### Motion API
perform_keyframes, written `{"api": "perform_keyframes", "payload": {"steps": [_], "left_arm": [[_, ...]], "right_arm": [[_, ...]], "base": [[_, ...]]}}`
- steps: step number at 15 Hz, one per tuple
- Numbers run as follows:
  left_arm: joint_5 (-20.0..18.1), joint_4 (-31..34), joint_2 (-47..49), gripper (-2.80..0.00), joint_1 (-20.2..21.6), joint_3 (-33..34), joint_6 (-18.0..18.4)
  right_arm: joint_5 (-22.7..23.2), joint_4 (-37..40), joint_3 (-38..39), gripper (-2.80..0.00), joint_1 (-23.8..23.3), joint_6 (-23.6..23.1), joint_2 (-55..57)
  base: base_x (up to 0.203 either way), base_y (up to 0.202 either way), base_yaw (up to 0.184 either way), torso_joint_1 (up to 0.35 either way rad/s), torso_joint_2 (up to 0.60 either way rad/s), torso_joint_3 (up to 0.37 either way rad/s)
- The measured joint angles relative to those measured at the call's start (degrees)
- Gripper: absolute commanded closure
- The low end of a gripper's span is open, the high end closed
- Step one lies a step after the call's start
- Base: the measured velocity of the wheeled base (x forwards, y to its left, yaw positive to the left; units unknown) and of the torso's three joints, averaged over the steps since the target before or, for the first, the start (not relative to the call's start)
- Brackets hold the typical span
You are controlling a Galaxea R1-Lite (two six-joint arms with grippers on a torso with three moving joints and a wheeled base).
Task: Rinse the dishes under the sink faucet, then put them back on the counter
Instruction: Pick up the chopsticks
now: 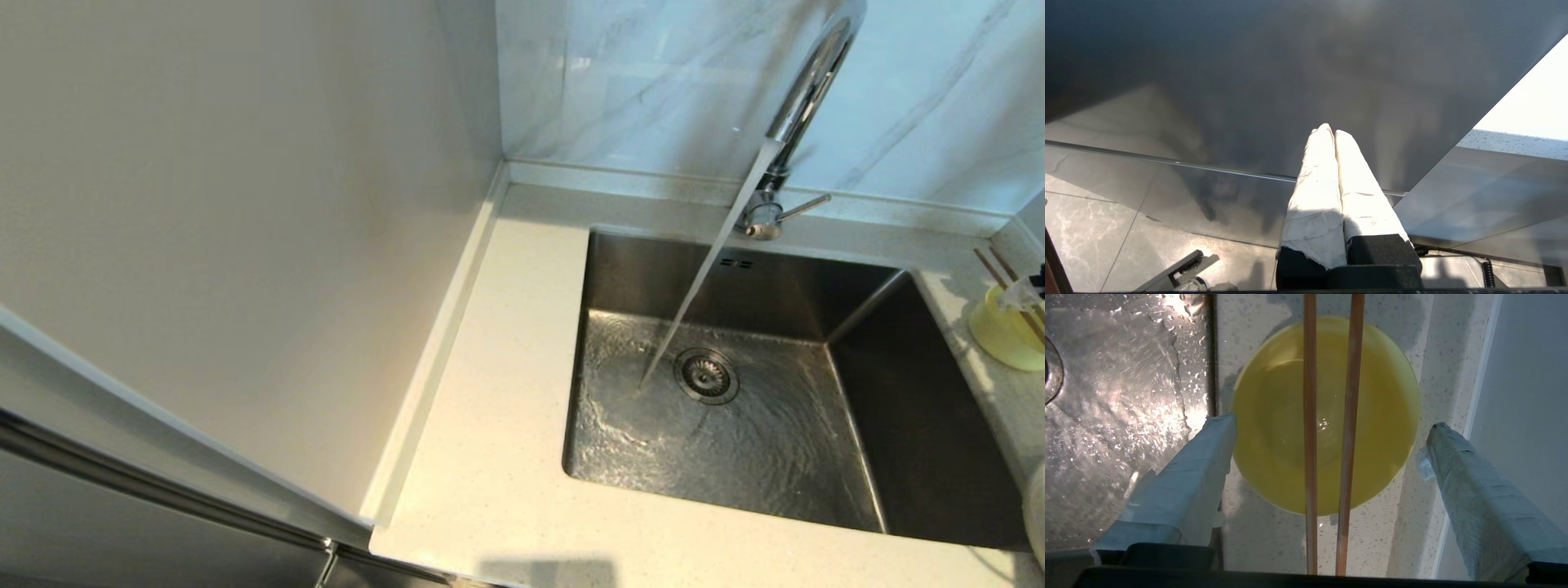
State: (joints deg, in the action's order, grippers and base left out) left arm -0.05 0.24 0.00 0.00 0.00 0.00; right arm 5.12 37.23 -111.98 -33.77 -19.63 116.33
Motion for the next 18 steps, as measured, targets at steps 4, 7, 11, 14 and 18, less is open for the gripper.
{"api": "perform_keyframes", "payload": {"steps": [4, 7, 11, 14, 18], "left_arm": [[-0.05, 0.0, 0.0, 0.0, 0.0, 0.0, 0.0], [-0.05, 0.02, 0.0, 0.0, 0.0, 0.0, 0.0], [-0.05, 0.02, 0.0, 0.0, 0.0, 0.0, 0.02], [-0.03, 0.02, 0.0, 0.0, 0.0, 0.0, 0.01], [-0.05, 0.02, 0.0, 0.0, 0.0, 0.0, 0.0]], "right_arm": [[0.46, 0.08, 0.32, -2.8, -0.74, 0.04, 0.89], [0.69, 0.09, 0.63, -2.8, -0.74, 0.06, 1.31], [0.76, 0.04, 0.76, -2.8, -0.62, 0.09, 2.01], [0.77, 0.06, 0.82, -2.8, -0.54, 0.09, 2.57], [0.8, 0.06, 0.71, -2.8, -0.51, 0.19, 2.91]], "base": [[0.0, 0.0, 0.0, 0.0, 0.0, 0.0], [0.0, 0.0, 0.0, 0.0, 0.0, 0.0], [0.0, 0.0, 0.0, 0.0, 0.0, 0.0], [0.0, 0.0, 0.0, 0.0, 0.0, 0.0], [0.0, 0.0, 0.0, 0.0, 0.0, 0.0]]}}
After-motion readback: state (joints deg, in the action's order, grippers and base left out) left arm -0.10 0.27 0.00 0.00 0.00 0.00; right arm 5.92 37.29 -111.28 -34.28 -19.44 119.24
